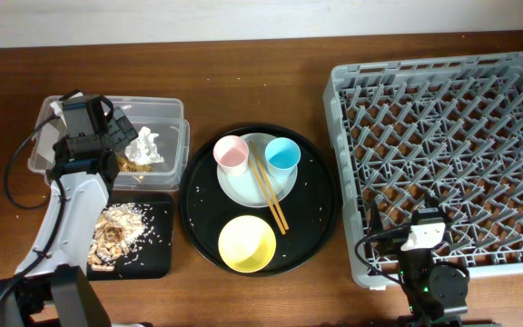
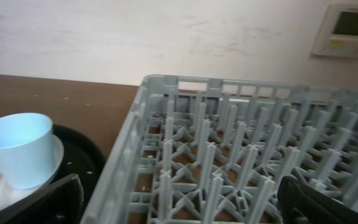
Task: Sort waste into correct bins and load items into the dishwasher rack
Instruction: 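Reach the right gripper to the blue cup and grasp it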
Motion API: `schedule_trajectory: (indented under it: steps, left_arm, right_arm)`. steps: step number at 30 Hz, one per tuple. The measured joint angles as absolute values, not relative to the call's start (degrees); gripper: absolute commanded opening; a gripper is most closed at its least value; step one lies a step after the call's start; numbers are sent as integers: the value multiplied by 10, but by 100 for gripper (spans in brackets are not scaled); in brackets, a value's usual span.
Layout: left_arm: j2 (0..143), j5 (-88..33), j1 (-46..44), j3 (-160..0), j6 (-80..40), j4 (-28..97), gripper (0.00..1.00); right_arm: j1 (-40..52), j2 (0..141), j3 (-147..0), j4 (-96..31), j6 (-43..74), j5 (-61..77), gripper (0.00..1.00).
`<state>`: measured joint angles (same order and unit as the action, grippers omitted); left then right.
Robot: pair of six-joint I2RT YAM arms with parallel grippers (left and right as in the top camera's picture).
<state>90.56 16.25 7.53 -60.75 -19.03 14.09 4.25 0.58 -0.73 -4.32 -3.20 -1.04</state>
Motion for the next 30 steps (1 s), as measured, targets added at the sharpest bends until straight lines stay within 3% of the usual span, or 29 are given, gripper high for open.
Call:
schedule_trajectory:
  steps: [3,5,8,10,11,14,18,20,23,24,30]
  left_arm:
    - [906,163,75,-608,-190,141,99]
    - [906,163,75,-608,-190,141,99]
    - [906,161,75,-608,-190,142,99]
    - [906,160,75,-608,-190,142,99]
    - [907,160,75,-608,-190,143,99]
    - [907,160,75,-608,-190,143,99]
    - [907,160,75,-609,-190,140,99]
    - [907,160,75,-609,-190,143,99]
    - [907,160,75,-609,-190,141,99]
    - [907,160,75,-609,-190,142,99]
    - [907,160,75,-610,-190,143,99]
  right_arm:
    - [43,7,-35,-102,54,25,98]
    - [43,12,-103,-222,76,38,98]
    - [43,87,-359,-429,91,72,98]
    - [43,202,-493,-497,91,112,98]
    - [43,255,-537,-499,91,162,83]
    - [43,338,-543,-515,91,254,65]
    - [69,562,-595,-547,57,277,61]
    - [139,692,-691,-543,42,240,67]
    - [231,806,-772,-510,38,147,67]
    - [267,860,-788,-480,38,119,59]
    - [321,1018,-787,-346,-19,69,52]
